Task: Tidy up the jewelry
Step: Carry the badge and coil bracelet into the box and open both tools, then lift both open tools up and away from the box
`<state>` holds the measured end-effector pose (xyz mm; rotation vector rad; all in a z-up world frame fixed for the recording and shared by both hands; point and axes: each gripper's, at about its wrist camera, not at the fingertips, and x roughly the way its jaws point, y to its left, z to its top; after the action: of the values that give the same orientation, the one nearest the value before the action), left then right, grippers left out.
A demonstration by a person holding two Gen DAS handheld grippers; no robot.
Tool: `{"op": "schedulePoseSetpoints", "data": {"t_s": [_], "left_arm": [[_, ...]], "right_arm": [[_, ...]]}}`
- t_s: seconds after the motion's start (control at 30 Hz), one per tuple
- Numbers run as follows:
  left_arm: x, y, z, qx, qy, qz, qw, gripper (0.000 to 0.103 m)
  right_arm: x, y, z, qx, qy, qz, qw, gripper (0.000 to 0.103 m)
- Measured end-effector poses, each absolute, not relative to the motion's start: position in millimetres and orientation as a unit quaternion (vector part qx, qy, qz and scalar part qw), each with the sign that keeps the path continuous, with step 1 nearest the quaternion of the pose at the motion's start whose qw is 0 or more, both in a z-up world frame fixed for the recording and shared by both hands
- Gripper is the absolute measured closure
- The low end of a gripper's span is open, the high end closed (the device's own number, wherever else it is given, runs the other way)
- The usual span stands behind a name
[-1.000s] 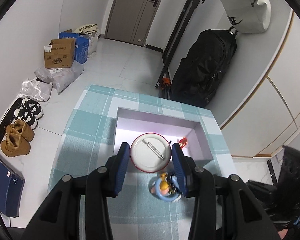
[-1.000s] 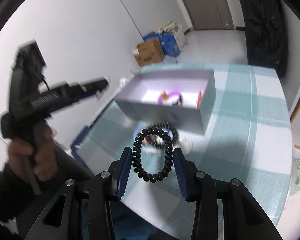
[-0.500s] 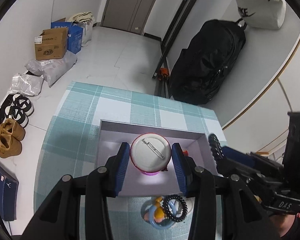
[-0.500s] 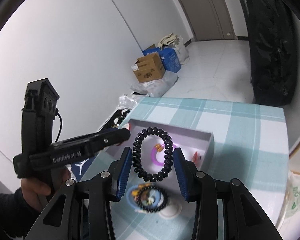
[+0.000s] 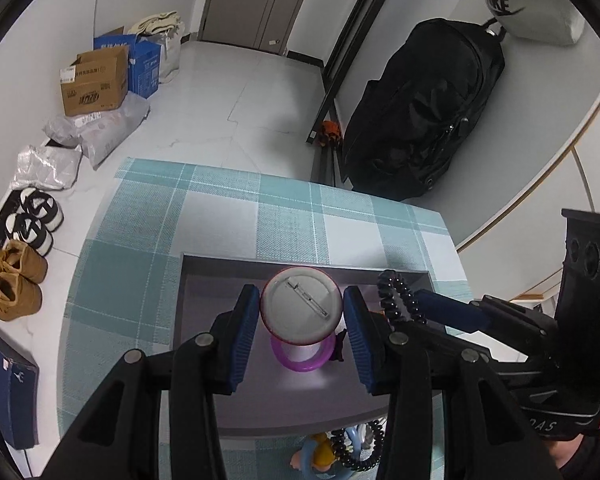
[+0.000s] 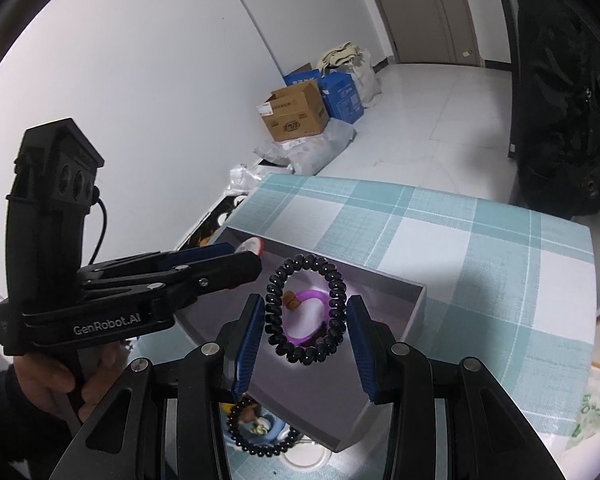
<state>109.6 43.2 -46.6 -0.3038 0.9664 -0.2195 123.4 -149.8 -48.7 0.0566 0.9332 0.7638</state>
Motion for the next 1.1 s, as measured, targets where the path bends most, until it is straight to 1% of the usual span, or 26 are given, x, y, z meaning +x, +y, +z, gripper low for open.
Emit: {"op": "schedulePoseSetpoints", "data": {"t_s": [0.17,0.23,0.27,0.3,0.33,0.37,0.4,0.5,0.53,0.6,0.77,0.9,1.1], "left_arm": [[114,50,-49,-0.179,0.469,-0.113,0.858,0.065],[114,52,-51,-0.193,0.476,-0.119,0.850,0.065],[115,51,-52,-0.197,0.479,-0.122,0.847,0.063],[115,51,-52,-0.201,0.482,-0.123,0.844,0.060],[115,50,-52,-0.201,0.484,-0.124,0.843,0.050],[114,49,-52,-0.201,0.483,-0.125,0.843,0.044],[112,49,-50,-0.199,0.479,-0.123,0.846,0.044],[108,47,-42,-0.188,0.470,-0.123,0.853,0.043],[106,46,-39,-0.184,0.467,-0.122,0.856,0.043],[103,45,-35,-0.175,0.461,-0.121,0.861,0.041],[92,45,-28,-0.164,0.451,-0.123,0.869,0.038],[79,47,-25,-0.159,0.441,-0.122,0.875,0.038],[60,49,-23,-0.146,0.431,-0.127,0.882,0.038]], "right_arm": [[123,-153,-47,0.026,0.434,0.360,0.826,0.056],[119,-155,-44,0.026,0.425,0.361,0.830,0.052],[117,-155,-42,0.022,0.420,0.361,0.832,0.049],[115,-156,-40,0.021,0.418,0.361,0.833,0.040],[113,-156,-38,0.020,0.415,0.360,0.835,0.032],[111,-156,-36,0.019,0.412,0.359,0.837,0.028],[108,-157,-34,0.016,0.408,0.359,0.839,0.026],[100,-160,-28,0.007,0.396,0.353,0.848,0.024],[97,-161,-26,0.003,0.392,0.347,0.852,0.019],[91,-167,-24,0.002,0.388,0.334,0.859,0.016],[77,-180,-25,0.005,0.392,0.311,0.866,0.014],[66,-187,-24,0.011,0.391,0.302,0.869,0.012],[50,-192,-25,0.016,0.392,0.295,0.871,0.006]]}}
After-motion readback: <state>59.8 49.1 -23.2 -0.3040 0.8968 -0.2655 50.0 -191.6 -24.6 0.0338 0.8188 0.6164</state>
